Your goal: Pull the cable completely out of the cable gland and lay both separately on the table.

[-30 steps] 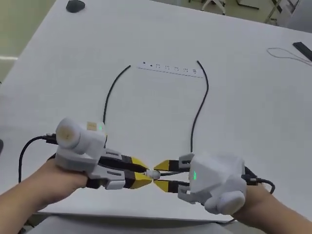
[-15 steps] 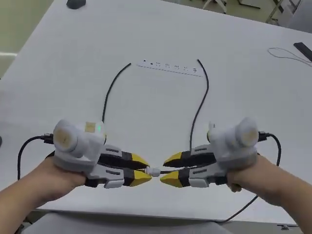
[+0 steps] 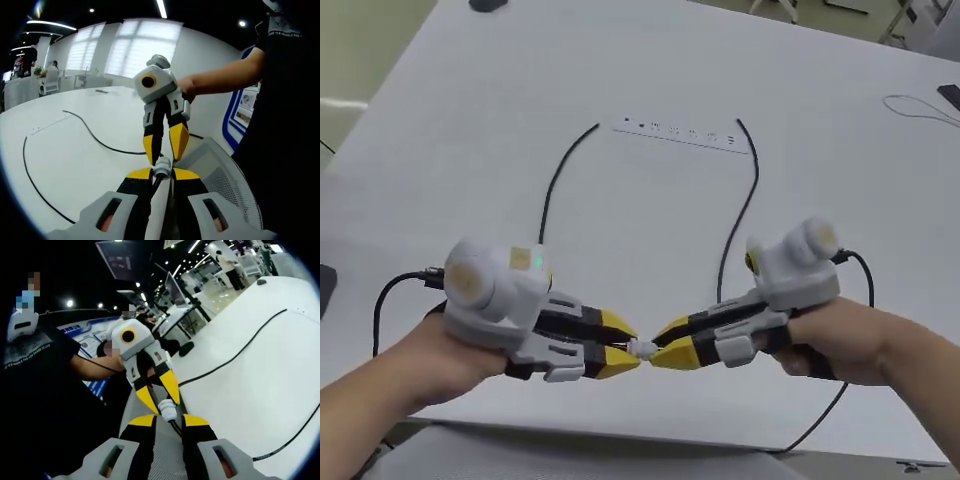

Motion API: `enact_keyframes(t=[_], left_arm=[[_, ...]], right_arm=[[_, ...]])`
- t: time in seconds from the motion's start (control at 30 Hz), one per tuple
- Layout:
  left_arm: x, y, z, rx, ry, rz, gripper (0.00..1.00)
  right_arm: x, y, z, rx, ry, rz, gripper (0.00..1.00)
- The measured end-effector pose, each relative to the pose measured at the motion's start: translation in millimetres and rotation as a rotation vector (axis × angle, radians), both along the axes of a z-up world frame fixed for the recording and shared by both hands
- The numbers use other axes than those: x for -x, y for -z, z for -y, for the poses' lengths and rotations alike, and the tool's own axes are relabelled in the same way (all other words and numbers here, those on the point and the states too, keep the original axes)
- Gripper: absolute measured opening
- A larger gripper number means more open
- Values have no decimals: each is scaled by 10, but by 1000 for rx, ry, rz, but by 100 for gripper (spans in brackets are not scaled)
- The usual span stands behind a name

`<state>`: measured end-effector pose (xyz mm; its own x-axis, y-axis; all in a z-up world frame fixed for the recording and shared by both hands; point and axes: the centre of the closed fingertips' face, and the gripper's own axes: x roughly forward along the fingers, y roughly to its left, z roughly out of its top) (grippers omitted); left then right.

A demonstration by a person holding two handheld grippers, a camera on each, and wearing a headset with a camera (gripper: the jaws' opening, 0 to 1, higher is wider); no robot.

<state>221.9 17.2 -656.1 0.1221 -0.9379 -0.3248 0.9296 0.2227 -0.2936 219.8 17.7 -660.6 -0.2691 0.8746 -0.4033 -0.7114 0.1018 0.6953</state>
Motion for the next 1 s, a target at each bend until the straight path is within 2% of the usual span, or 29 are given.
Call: enact_keyframes(t=[0.33, 0.47, 0.5, 0.57, 0.63, 0.67, 0.7, 0.8, 0.83, 1.0], left_arm=[[2, 2, 26, -3, 8, -9, 14], [30, 33, 30, -23, 24, -10, 14], [35, 39, 31, -24, 25, -18, 14], [38, 49, 29, -26, 26, -23, 14], [29, 61, 18, -29, 21, -32, 14], [26, 60, 15, -28, 20, -36, 14], [19, 60, 9, -28, 17, -37, 14], [23, 43, 5, -22, 14, -58, 14], [31, 34, 7, -19, 15, -60, 14], [29, -2, 5, 6, -2, -94, 14]], right_arm=[[82, -29, -46, -14, -2, -17, 11], [137, -14, -57, -1, -33, 7, 9], [148, -11, -60, 2, -45, 27, 9], [150, -4, -65, 17, -47, 27, 8], [128, 5, -68, 21, -66, 106, 8], [98, 30, -45, 22, -69, 113, 8], [64, 43, -42, 22, -70, 156, 8], [77, 21, -35, 31, -88, 235, 7], [84, 9, -34, 36, -106, 291, 7], [85, -41, -30, 62, -129, 489, 7]])
